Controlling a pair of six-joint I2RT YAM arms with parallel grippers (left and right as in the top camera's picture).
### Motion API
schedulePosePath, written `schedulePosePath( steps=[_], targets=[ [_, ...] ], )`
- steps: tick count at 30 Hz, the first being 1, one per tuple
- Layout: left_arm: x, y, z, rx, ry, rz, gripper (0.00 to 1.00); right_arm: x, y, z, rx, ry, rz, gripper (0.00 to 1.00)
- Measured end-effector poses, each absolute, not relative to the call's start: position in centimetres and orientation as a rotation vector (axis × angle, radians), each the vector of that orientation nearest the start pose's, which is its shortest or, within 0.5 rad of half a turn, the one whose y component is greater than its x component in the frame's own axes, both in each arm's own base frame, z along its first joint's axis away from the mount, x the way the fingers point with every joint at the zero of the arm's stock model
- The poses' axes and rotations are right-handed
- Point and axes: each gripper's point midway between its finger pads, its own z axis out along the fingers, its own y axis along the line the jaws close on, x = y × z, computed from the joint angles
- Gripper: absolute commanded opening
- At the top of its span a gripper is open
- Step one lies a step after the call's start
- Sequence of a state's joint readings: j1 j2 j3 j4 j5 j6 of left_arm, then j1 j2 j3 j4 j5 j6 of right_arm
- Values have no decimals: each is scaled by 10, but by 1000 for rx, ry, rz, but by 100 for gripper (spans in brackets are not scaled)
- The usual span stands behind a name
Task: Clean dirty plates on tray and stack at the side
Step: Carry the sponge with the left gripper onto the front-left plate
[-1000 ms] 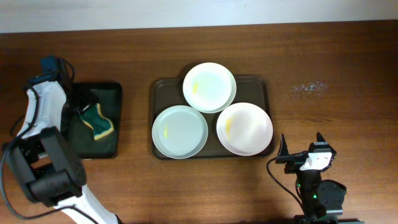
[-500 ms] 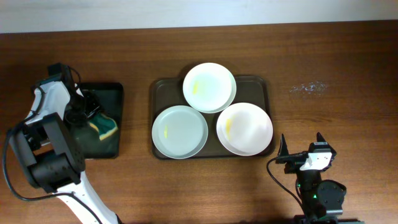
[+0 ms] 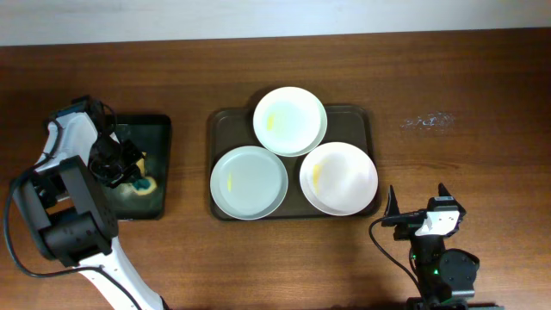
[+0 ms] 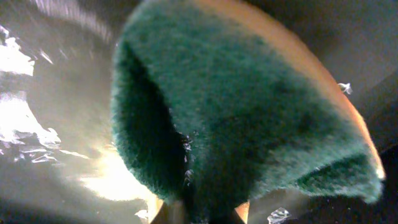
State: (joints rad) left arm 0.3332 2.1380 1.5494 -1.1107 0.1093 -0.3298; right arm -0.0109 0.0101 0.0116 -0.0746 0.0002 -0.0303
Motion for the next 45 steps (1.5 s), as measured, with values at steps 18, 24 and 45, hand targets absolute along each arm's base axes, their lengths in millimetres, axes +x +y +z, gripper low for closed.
schedulePosePath(
  steps=[18, 24, 45],
  targets=[
    [385, 112, 63, -1006, 2950, -166, 0, 246, -3, 159, -16, 1644, -31, 98],
    [410, 119, 170, -899, 2715, -156, 0, 246, -3, 159, -16, 1644, -32, 98],
    [336, -152, 84, -59, 3079, -226, 0, 247, -5, 164, -7, 1621, -41, 98]
  ],
)
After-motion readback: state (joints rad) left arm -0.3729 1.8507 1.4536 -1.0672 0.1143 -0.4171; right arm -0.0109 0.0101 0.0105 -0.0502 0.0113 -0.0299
